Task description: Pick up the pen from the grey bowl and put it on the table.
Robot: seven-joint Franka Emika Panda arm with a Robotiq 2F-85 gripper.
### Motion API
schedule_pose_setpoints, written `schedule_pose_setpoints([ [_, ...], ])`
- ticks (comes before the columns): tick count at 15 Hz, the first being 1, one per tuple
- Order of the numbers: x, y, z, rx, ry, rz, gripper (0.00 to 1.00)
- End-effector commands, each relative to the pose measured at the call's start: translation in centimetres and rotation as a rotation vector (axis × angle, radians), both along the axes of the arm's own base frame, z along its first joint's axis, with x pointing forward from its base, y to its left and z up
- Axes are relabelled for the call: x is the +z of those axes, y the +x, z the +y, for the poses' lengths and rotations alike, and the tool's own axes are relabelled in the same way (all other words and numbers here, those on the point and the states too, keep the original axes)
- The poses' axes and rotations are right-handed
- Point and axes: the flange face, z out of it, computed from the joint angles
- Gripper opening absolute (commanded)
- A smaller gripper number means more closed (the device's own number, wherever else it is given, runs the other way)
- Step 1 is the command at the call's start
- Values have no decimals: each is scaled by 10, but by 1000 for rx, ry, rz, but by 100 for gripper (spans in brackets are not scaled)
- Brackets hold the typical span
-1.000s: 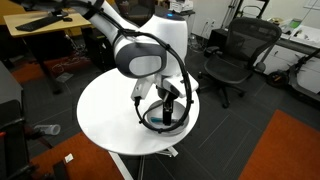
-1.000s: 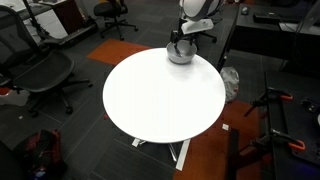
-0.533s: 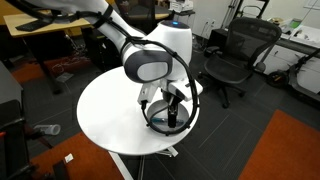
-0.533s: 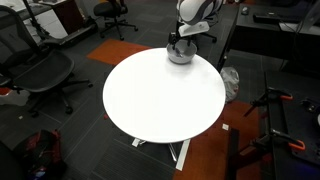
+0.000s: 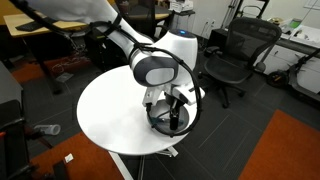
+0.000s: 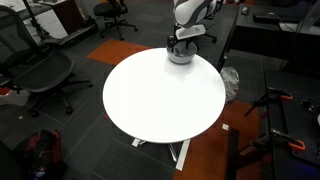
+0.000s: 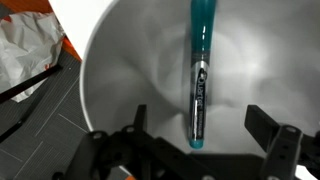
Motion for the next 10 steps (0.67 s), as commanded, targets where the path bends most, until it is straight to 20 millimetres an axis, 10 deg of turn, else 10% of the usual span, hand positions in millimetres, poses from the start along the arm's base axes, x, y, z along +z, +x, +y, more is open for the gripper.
schedule_pose_setpoints([
  [1,-5,7,-6,2,36,34,72],
  [10,-9,7,-7,-6,41,49,3],
])
